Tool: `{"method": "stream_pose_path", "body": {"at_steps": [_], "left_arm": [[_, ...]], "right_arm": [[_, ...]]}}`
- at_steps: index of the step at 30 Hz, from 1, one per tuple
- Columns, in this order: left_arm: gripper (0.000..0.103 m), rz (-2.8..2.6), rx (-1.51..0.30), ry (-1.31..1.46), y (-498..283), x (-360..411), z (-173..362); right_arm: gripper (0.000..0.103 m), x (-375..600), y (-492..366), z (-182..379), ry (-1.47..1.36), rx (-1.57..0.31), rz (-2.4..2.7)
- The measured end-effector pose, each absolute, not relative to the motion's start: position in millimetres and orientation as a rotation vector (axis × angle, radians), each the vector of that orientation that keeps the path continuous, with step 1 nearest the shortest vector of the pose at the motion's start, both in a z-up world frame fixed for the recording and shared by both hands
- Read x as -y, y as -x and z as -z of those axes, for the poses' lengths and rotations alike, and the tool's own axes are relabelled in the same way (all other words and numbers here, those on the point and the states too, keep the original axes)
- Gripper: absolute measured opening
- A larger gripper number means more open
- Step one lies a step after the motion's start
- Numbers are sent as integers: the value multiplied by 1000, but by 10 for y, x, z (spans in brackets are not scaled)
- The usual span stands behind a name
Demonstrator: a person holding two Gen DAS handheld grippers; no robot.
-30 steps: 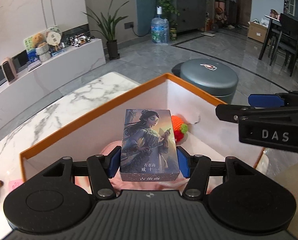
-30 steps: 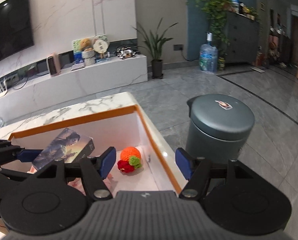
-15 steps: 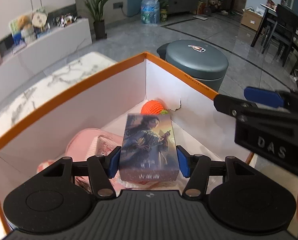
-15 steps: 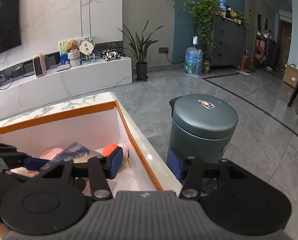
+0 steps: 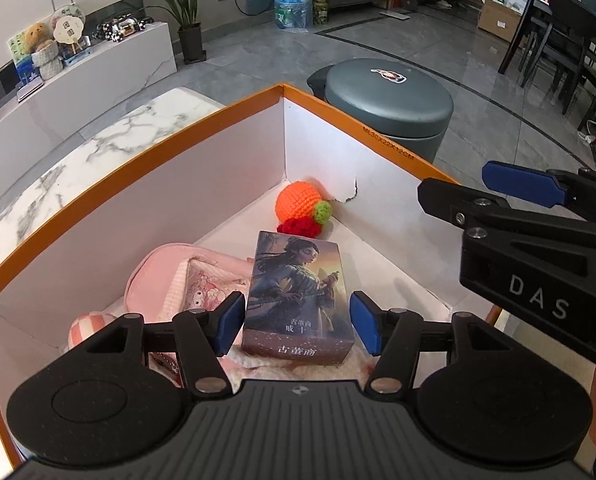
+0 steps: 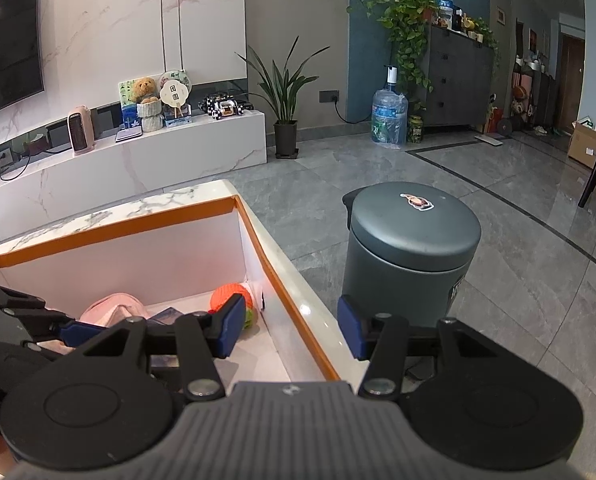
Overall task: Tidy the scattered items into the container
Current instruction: 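Lift both open tools out of the box and back over the table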
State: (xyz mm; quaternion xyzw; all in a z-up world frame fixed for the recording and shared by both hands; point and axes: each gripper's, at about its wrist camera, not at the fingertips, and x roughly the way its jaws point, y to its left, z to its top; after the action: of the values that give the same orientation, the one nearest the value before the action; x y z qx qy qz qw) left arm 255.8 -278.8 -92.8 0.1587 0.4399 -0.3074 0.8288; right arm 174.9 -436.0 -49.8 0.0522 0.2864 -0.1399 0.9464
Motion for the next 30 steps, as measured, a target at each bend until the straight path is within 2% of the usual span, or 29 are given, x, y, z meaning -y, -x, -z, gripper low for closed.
{"method": "stream_pose_path", "body": {"at_steps": [16, 19, 30], "left_arm": [[68, 605, -843, -317, -2256, 2456, 573], [68, 585, -825, -298, -2195, 2339, 477], [68, 505, -686, -339, -1801, 2007, 130]], "right_arm": [[56, 4207, -1650, 359, -111, -577, 258], [60, 4114, -1600, 303, -100, -573, 242], [65, 3738, -1342, 7, -79, -551, 195]]}}
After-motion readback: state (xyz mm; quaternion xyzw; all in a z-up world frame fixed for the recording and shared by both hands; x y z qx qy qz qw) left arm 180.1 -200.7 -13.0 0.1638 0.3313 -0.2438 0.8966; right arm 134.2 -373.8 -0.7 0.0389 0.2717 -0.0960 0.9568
